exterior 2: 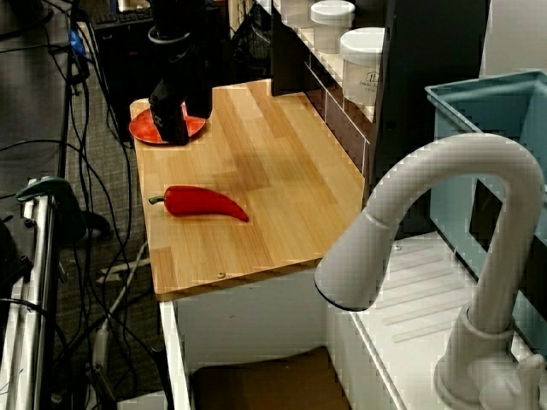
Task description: Put the object on the plate
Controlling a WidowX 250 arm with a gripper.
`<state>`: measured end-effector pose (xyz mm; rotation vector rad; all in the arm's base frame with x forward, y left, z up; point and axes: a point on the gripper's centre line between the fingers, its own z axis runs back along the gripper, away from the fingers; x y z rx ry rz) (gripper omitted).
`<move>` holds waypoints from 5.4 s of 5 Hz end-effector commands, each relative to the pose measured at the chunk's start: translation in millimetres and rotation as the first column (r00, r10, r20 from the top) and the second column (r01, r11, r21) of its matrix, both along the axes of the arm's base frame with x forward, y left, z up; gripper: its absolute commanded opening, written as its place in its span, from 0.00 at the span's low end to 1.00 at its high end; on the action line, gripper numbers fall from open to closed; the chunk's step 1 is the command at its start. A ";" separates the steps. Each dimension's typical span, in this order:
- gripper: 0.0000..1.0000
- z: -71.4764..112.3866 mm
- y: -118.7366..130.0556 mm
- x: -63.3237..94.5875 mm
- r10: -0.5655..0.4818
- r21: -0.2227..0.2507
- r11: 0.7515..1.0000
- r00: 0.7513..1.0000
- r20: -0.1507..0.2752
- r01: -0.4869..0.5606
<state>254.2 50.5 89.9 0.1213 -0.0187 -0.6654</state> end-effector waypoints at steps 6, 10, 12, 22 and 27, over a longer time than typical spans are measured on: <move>1.00 -37.0 -38.3 1.6 0.247 -0.004 0.969 0.968 0.029 -0.247; 1.00 -51.4 -42.3 0.3 0.275 -0.001 0.962 0.962 -0.007 -0.275; 1.00 -56.1 -43.3 -3.5 0.254 0.028 0.967 0.967 0.002 -0.254; 0.00 -1.4 153.9 -17.0 0.314 0.118 0.943 0.950 0.005 -0.312; 1.00 -29.8 145.6 -12.3 0.335 0.130 0.935 0.942 -0.017 -0.331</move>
